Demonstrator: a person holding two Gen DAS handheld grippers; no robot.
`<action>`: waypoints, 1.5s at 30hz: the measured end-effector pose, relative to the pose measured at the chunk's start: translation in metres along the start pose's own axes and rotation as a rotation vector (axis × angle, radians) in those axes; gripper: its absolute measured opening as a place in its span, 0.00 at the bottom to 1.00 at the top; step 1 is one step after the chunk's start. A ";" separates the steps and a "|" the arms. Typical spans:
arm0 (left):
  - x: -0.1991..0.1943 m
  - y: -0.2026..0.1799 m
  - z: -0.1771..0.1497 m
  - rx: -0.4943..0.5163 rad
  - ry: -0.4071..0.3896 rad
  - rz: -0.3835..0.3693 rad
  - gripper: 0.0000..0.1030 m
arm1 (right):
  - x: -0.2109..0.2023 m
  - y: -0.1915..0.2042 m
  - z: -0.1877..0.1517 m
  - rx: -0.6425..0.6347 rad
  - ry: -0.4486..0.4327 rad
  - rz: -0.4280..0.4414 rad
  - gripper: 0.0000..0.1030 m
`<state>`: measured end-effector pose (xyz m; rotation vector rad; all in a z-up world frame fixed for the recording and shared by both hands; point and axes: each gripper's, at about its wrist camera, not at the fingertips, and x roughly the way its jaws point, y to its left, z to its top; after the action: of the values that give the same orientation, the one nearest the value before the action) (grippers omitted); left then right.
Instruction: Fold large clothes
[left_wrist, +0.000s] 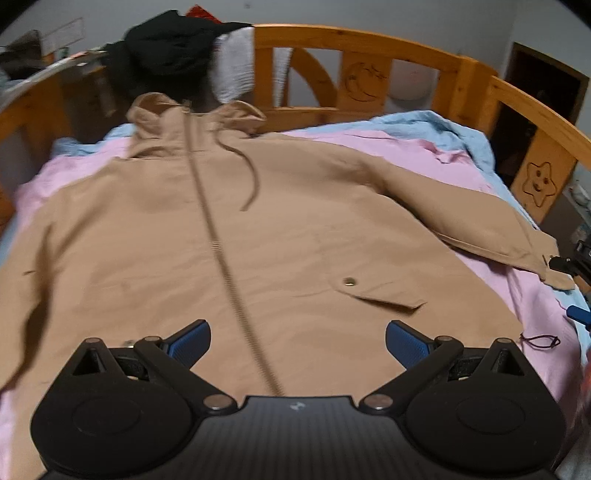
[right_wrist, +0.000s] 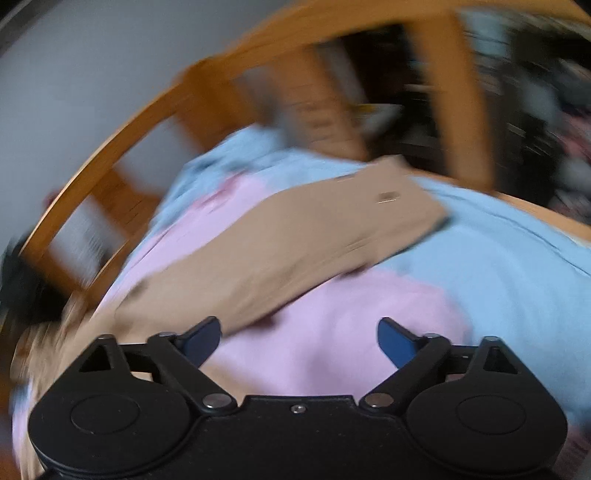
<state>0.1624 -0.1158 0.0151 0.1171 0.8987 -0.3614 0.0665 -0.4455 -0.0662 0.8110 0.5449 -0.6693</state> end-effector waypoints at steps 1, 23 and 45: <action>0.009 -0.003 0.000 -0.001 0.004 -0.010 1.00 | 0.009 -0.009 0.007 0.054 -0.014 -0.040 0.79; -0.028 0.034 0.111 -0.050 -0.065 -0.018 0.98 | 0.006 -0.005 0.071 0.078 -0.413 -0.044 0.06; -0.076 0.263 0.093 -0.669 -0.393 -0.412 0.99 | -0.116 0.309 -0.069 -0.721 -0.117 1.311 0.05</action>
<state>0.2816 0.1261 0.1189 -0.7425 0.6074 -0.4278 0.1987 -0.1957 0.1172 0.2945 0.0396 0.6697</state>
